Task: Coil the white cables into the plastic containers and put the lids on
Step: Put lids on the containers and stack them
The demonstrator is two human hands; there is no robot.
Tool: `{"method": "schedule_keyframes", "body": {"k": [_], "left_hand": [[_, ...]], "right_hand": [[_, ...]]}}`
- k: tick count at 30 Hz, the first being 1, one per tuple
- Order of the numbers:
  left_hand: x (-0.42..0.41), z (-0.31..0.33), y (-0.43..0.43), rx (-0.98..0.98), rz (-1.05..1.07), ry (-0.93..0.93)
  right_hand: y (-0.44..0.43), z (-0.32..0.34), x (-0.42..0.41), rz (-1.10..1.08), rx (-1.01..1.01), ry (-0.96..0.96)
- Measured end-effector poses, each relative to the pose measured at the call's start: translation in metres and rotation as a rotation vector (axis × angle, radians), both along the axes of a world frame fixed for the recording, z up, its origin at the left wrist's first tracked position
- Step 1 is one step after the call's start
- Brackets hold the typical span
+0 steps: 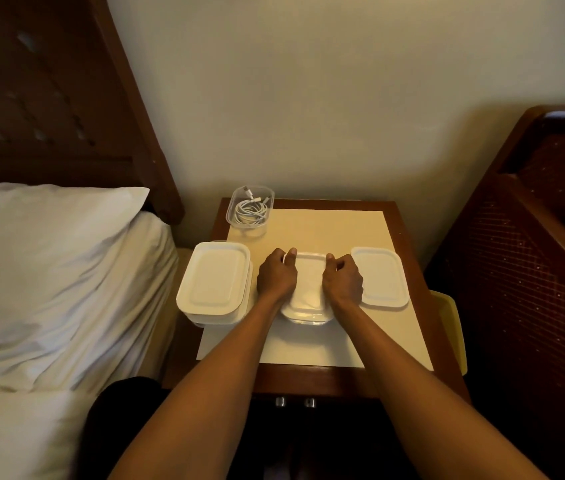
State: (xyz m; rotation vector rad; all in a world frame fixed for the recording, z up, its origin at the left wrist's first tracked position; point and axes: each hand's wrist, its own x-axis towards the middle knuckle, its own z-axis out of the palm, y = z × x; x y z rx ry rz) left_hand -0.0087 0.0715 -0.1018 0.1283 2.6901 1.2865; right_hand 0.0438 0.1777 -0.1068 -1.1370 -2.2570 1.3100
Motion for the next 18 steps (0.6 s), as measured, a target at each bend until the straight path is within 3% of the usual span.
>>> {"method": "schedule_keyframes", "body": {"k": [7, 18], "left_hand": [[0.003, 0.004, -0.007, 0.046, 0.021, -0.082], [0.023, -0.012, -0.01, 0.11, 0.09, 0.144]], "right_hand": [[0.004, 0.003, 0.005, 0.04, -0.018, -0.047], [-0.002, 0.001, 0.012, 0.014, 0.094, -0.005]]}}
